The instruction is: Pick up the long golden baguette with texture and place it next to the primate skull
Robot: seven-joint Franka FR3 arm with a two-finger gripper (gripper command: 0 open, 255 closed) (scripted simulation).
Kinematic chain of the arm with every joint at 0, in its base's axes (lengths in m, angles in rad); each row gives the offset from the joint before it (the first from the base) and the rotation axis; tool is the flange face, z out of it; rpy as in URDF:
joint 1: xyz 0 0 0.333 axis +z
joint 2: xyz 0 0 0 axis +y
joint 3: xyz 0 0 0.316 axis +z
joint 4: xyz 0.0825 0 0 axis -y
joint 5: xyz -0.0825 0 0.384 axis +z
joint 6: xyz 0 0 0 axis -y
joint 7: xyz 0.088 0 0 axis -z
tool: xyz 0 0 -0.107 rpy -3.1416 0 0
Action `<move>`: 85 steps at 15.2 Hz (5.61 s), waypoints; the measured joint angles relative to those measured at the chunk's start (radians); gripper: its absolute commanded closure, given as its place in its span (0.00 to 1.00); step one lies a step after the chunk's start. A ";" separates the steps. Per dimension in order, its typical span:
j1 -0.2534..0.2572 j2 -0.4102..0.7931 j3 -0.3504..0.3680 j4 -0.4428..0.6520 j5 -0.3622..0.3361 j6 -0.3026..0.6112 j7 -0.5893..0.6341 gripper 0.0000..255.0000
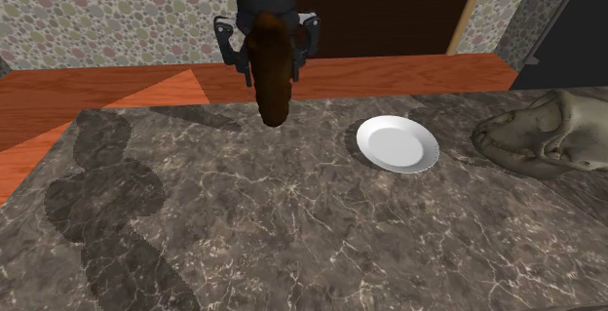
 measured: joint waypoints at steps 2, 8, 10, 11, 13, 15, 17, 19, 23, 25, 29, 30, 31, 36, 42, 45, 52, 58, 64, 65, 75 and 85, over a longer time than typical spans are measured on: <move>-0.005 -0.013 -0.006 -0.002 -0.002 -0.012 -0.010 1.00; -0.053 -0.116 -0.069 -0.101 -0.021 -0.014 -0.115 1.00; -0.071 -0.160 -0.093 -0.140 -0.033 -0.017 -0.153 1.00; -0.079 -0.179 -0.104 -0.160 -0.039 -0.016 -0.170 1.00; -0.096 -0.203 -0.132 -0.181 -0.049 -0.018 -0.212 1.00; -0.113 -0.231 -0.157 -0.201 -0.061 -0.025 -0.249 1.00; -0.132 -0.258 -0.188 -0.217 -0.076 -0.033 -0.294 1.00; -0.148 -0.270 -0.220 -0.226 -0.087 -0.034 -0.338 1.00; -0.179 -0.290 -0.280 -0.223 -0.110 -0.051 -0.423 1.00; -0.194 -0.293 -0.316 -0.223 -0.121 -0.051 -0.471 1.00; -0.223 -0.293 -0.389 -0.200 -0.142 -0.068 -0.569 1.00; -0.231 -0.304 -0.400 -0.204 -0.149 -0.072 -0.585 1.00; -0.237 -0.295 -0.425 -0.191 -0.152 -0.073 -0.615 1.00; -0.257 -0.276 -0.502 -0.188 -0.164 -0.051 -0.710 1.00; -0.264 -0.285 -0.514 -0.273 -0.174 0.026 -0.712 1.00; -0.265 -0.285 -0.519 -0.313 -0.177 0.066 -0.712 1.00; -0.270 -0.280 -0.538 -0.399 -0.184 0.159 -0.717 1.00; -0.272 -0.271 -0.554 -0.468 -0.188 0.242 -0.721 1.00; -0.269 -0.245 -0.578 -0.522 -0.184 0.321 -0.733 1.00; -0.268 -0.238 -0.585 -0.537 -0.183 0.341 -0.737 1.00; -0.251 -0.169 -0.631 -0.626 -0.159 0.486 -0.768 1.00; -0.228 -0.096 -0.671 -0.682 -0.114 0.604 -0.810 1.00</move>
